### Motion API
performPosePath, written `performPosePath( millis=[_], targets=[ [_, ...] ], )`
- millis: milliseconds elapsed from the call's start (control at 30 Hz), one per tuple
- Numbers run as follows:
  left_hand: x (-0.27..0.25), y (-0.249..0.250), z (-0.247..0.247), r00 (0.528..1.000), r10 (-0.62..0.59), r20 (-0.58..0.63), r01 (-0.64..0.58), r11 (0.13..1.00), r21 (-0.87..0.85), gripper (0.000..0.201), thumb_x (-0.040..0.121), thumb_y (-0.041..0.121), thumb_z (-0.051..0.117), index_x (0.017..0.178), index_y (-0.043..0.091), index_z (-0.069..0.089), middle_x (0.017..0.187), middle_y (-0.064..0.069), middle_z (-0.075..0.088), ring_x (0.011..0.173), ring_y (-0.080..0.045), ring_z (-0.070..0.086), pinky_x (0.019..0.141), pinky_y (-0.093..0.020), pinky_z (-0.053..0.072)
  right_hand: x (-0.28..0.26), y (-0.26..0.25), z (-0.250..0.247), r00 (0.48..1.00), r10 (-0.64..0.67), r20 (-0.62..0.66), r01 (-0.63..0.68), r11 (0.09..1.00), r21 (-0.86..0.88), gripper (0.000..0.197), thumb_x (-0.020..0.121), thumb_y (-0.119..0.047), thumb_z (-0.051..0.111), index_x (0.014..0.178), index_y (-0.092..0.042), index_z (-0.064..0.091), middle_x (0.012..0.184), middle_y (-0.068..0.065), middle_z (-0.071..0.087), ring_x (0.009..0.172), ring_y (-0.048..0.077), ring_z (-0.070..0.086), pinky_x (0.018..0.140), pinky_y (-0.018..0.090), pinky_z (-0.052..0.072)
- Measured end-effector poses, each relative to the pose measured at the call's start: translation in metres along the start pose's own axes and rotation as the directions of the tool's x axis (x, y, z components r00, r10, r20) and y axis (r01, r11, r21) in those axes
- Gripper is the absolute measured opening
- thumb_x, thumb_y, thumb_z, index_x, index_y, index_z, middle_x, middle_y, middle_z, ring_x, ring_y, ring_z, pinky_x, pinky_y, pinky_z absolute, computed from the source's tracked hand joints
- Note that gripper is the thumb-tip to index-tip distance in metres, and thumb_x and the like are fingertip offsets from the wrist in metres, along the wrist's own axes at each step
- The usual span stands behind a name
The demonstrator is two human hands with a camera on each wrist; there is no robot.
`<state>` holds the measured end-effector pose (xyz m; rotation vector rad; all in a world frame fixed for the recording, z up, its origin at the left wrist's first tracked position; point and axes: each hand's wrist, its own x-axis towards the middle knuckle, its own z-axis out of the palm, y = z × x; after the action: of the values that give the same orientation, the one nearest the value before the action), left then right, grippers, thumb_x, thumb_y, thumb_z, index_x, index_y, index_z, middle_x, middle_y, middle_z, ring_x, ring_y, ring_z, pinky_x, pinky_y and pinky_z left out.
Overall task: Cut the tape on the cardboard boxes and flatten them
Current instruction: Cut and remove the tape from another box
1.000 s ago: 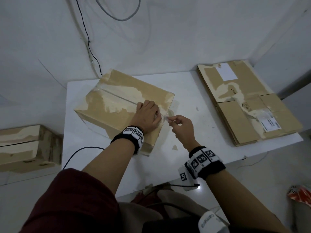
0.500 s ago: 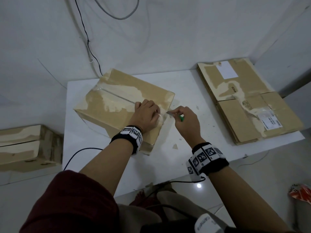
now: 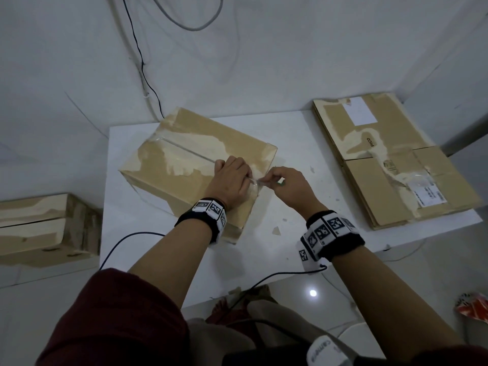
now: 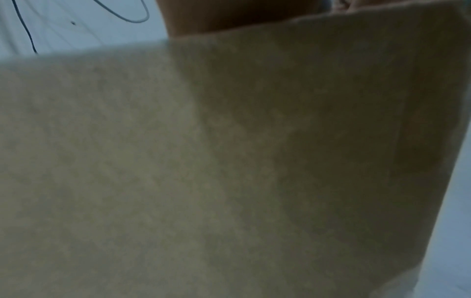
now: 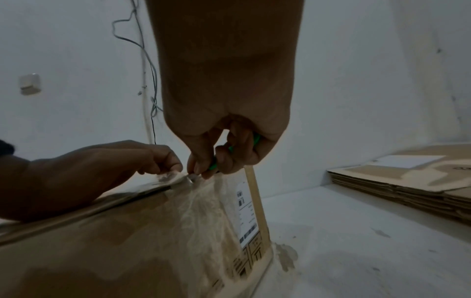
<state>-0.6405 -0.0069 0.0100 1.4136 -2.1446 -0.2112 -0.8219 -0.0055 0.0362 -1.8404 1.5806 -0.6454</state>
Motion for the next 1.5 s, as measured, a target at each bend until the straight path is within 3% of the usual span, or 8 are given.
performPosePath(
  millis=[333, 500, 633, 767, 900, 1200, 1333, 1500],
  targets=[
    [0.0, 0.002, -0.001, 1.0, -0.024, 0.001, 0.024, 1.0, 0.02, 0.034, 0.078, 0.029, 0.029, 0.078, 0.016, 0.06, 0.085, -0.001, 0.057, 0.086, -0.022, 0.05, 0.075, -0.029, 0.015, 0.002, -0.002, -0.001, 0.998, 0.041, 0.04, -0.045, 0.993, 0.11, 0.023, 0.083, 0.002, 0.063, 0.084, -0.016, 0.076, 0.076, -0.005, 0.066, 0.073, -0.001, 0.059, 0.067, 0.013, 0.042],
    [0.001, -0.001, 0.0, 1.0, -0.005, -0.008, 0.005, 0.999, 0.037, 0.033, 0.08, 0.029, 0.03, 0.078, 0.015, 0.06, 0.084, -0.001, 0.057, 0.086, -0.023, 0.05, 0.074, -0.03, 0.014, -0.016, 0.005, 0.013, 0.99, 0.097, -0.102, -0.066, 0.96, 0.273, 0.03, 0.088, -0.005, 0.067, 0.077, -0.032, 0.071, 0.075, -0.012, 0.068, 0.077, 0.002, 0.063, 0.069, 0.02, 0.048],
    [0.002, 0.0, 0.0, 1.0, -0.015, 0.008, 0.014, 0.999, 0.042, 0.033, 0.079, 0.03, 0.031, 0.078, 0.015, 0.06, 0.084, -0.001, 0.056, 0.086, -0.022, 0.049, 0.075, -0.032, 0.017, -0.02, 0.001, 0.019, 0.984, 0.121, -0.128, -0.079, 0.953, 0.292, 0.017, 0.089, -0.006, 0.067, 0.085, -0.02, 0.074, 0.072, -0.017, 0.067, 0.08, 0.005, 0.065, 0.076, 0.022, 0.051],
    [0.002, 0.0, 0.0, 1.0, -0.015, 0.006, 0.015, 0.998, 0.063, 0.031, 0.079, 0.03, 0.032, 0.077, 0.016, 0.06, 0.083, 0.0, 0.056, 0.085, -0.023, 0.051, 0.075, -0.033, 0.019, -0.03, 0.004, 0.019, 0.982, 0.136, -0.133, -0.091, 0.949, 0.301, 0.011, 0.089, -0.007, 0.065, 0.089, -0.011, 0.075, 0.072, -0.011, 0.065, 0.064, -0.004, 0.058, 0.063, 0.014, 0.044],
    [0.002, 0.0, 0.0, 1.0, -0.013, 0.004, 0.013, 0.998, 0.069, 0.032, 0.079, 0.03, 0.031, 0.079, 0.015, 0.059, 0.084, -0.001, 0.056, 0.085, -0.023, 0.049, 0.075, -0.034, 0.019, -0.03, 0.002, 0.029, 0.965, 0.197, -0.175, -0.124, 0.925, 0.358, 0.006, 0.089, -0.016, 0.07, 0.085, -0.019, 0.074, 0.068, -0.006, 0.066, 0.068, -0.002, 0.059, 0.077, 0.023, 0.049],
    [0.0, 0.001, 0.0, 1.0, -0.024, 0.018, 0.023, 0.998, 0.06, 0.029, 0.078, 0.031, 0.033, 0.079, 0.016, 0.058, 0.083, 0.002, 0.053, 0.085, -0.021, 0.048, 0.074, -0.028, 0.013, -0.046, 0.004, 0.032, 0.953, 0.279, -0.119, -0.188, 0.85, 0.492, 0.004, 0.092, -0.021, 0.069, 0.089, -0.019, 0.072, 0.072, -0.003, 0.064, 0.051, -0.003, 0.052, 0.06, 0.02, 0.037],
    [0.001, -0.001, 0.001, 0.995, -0.032, 0.094, 0.025, 0.997, 0.075, 0.039, 0.081, 0.05, 0.035, 0.084, 0.022, 0.062, 0.085, 0.005, 0.051, 0.091, -0.018, 0.046, 0.074, -0.029, 0.013, -0.051, 0.009, 0.027, 0.955, 0.292, -0.047, -0.235, 0.847, 0.476, 0.006, 0.094, -0.022, 0.064, 0.099, -0.02, 0.065, 0.085, 0.002, 0.066, 0.054, 0.008, 0.052, 0.048, 0.02, 0.041],
    [0.0, -0.001, -0.001, 0.985, -0.099, 0.141, 0.096, 0.995, 0.029, 0.052, 0.074, 0.07, 0.038, 0.089, 0.029, 0.066, 0.089, 0.01, 0.048, 0.099, -0.016, 0.044, 0.081, -0.028, 0.015, -0.074, 0.022, 0.03, 0.969, 0.24, -0.049, -0.195, 0.875, 0.444, 0.012, 0.094, -0.027, 0.063, 0.102, -0.035, 0.061, 0.092, -0.002, 0.07, 0.069, 0.011, 0.059, 0.063, 0.018, 0.047]
  ],
)
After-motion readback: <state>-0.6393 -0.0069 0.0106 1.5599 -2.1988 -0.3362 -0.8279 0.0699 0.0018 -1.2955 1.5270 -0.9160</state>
